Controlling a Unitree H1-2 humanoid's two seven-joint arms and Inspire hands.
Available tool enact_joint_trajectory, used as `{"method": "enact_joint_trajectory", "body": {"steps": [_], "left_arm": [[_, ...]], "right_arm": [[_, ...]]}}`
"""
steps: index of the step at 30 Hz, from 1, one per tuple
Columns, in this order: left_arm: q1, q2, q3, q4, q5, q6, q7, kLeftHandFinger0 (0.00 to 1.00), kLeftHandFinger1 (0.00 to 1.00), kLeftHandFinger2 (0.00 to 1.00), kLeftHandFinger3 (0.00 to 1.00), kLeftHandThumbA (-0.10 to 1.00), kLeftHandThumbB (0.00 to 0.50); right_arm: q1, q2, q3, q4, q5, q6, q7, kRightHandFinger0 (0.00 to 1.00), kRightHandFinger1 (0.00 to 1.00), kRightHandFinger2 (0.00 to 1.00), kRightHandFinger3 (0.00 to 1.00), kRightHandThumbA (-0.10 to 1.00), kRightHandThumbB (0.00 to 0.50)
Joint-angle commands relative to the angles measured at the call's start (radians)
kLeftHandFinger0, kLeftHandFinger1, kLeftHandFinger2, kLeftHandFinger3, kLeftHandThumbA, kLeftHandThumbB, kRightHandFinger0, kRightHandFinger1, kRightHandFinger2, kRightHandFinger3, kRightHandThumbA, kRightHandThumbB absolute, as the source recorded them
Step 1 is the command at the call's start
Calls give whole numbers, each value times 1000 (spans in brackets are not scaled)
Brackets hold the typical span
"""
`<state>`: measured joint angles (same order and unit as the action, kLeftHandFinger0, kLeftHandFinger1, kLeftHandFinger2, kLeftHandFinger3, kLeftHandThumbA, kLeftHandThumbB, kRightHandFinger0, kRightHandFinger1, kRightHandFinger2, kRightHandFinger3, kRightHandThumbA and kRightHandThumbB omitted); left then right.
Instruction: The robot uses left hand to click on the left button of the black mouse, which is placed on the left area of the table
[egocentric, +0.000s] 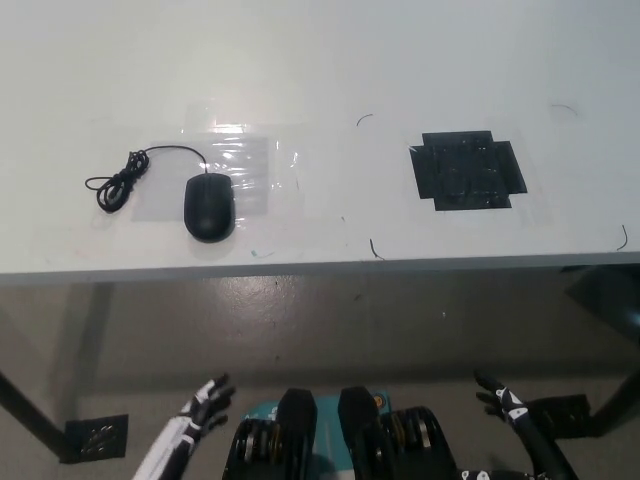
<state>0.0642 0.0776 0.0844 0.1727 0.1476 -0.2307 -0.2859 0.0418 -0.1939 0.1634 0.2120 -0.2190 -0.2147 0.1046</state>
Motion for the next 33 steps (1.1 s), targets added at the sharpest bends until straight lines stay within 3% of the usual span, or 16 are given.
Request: {"method": "enact_joint_trajectory", "body": {"steps": [1,11,21,30,33], "left_arm": [[-20,-4,14,-7,36,-144,135,1000,1000,1000,1000,1000,189],[-11,1,-3,1,30,-127,162,1000,1000,1000,1000,1000,185],[-12,17,-29,-12,29,-120,169,1000,1000,1000,1000,1000,122],[-17,22,-40,-13,28,-106,181,1000,1000,1000,1000,1000,126],[-17,23,-41,-14,24,-106,181,1000,1000,1000,1000,1000,104]], "right_arm": [[-37,10,3,-29,-25,-53,-27,1000,1000,1000,1000,1000,207],[-46,8,3,-26,-23,-57,-17,1000,1000,1000,1000,1000,228],[-45,7,1,-32,-24,-58,-15,981,1000,1000,1000,1000,209],[-50,7,0,-32,-21,-56,-12,948,1000,1000,1000,1000,213],[-53,6,0,-34,-20,-51,-9,943,1000,1000,1000,1000,223]]}}
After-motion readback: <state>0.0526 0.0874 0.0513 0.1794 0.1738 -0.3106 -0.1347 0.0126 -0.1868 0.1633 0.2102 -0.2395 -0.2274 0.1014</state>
